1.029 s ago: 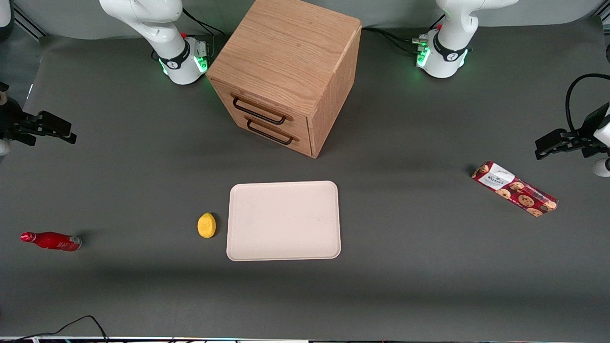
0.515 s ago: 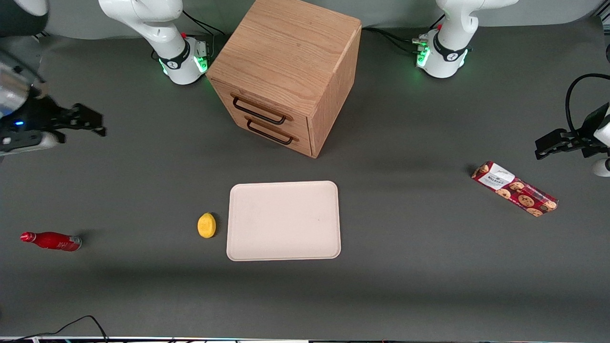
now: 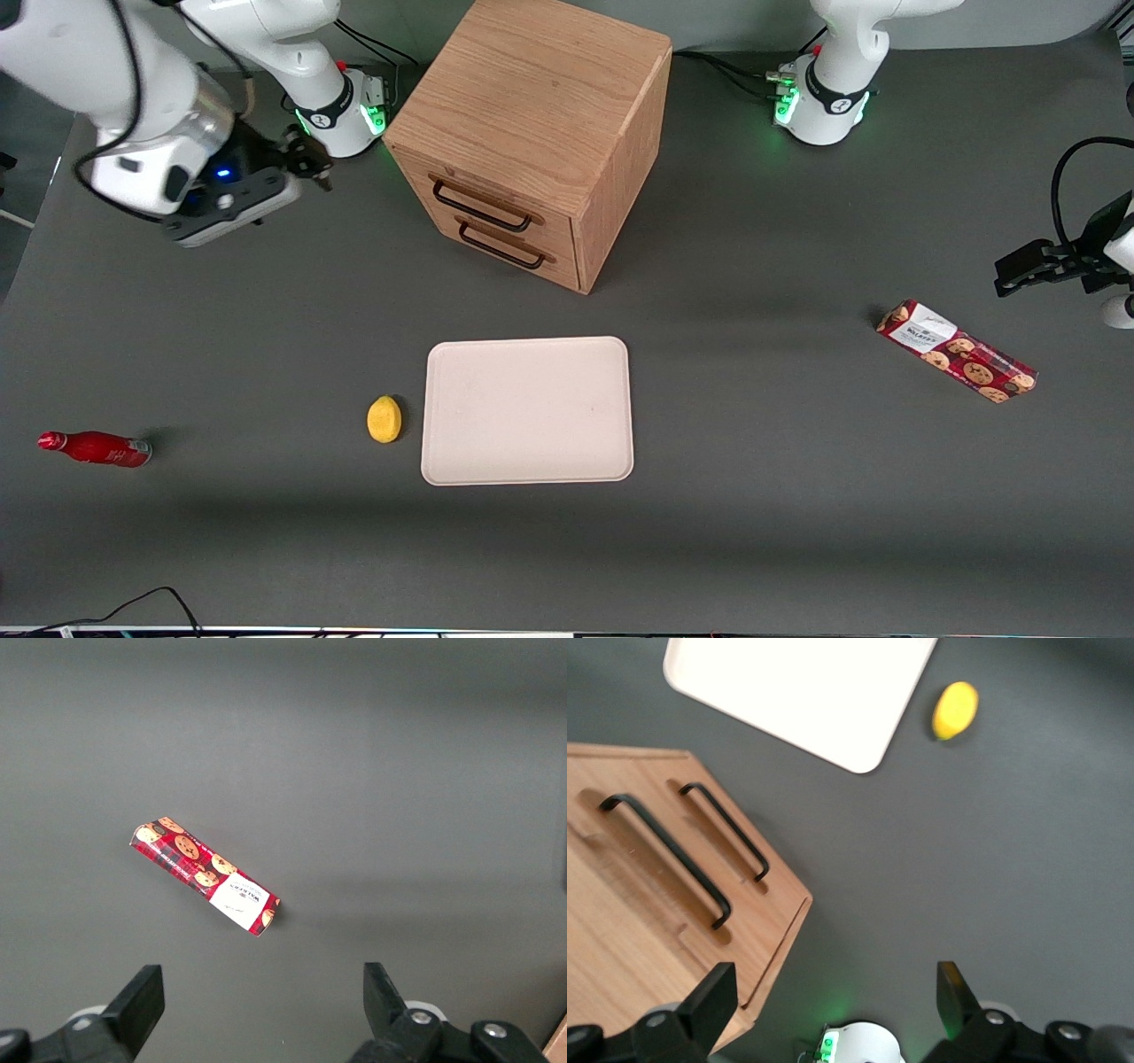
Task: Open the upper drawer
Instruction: 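Move the right gripper toward the upper drawer's black handle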
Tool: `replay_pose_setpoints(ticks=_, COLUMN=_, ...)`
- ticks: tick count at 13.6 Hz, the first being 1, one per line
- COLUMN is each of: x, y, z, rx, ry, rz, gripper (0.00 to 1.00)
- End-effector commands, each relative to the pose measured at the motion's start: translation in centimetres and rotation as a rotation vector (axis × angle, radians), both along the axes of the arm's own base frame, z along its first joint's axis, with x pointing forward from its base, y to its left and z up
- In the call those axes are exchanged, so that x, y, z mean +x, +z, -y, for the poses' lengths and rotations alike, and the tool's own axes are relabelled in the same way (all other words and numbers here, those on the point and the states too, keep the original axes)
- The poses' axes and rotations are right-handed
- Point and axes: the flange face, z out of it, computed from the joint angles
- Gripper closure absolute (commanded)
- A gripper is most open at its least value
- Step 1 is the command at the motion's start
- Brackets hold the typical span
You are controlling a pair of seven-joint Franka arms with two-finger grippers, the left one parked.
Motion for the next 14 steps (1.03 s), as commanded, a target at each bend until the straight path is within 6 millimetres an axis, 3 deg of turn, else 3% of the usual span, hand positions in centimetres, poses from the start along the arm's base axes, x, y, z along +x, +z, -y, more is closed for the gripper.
replay_pose_setpoints(ticks=1, x=-0.5, y=-1.2, z=-2.8, rx=0.044, ry=0.047, rz=-0.055, gripper=0.00)
replay_pose_setpoints(ticks=5, x=-2.4, y=-2.9, z=-7.7, rx=0.093, ry=0.133, rz=-0.107, gripper=0.00)
replay_pose_setpoints(ticks=8, x=-4.5, y=-2.9, z=-12.0, rx=0.106, ry=0.232, rz=-0.085, gripper=0.00)
replay_pose_setpoints(ticks=10, x=-5.0, y=-2.7, z=-13.2, rx=0.113, ry=0.252, rz=-0.067, gripper=0.00)
replay_pose_setpoints(ticks=14, x=-4.4, y=-3.7, z=-13.1, rx=0.146, ry=0.238, rz=-0.102, gripper=0.00)
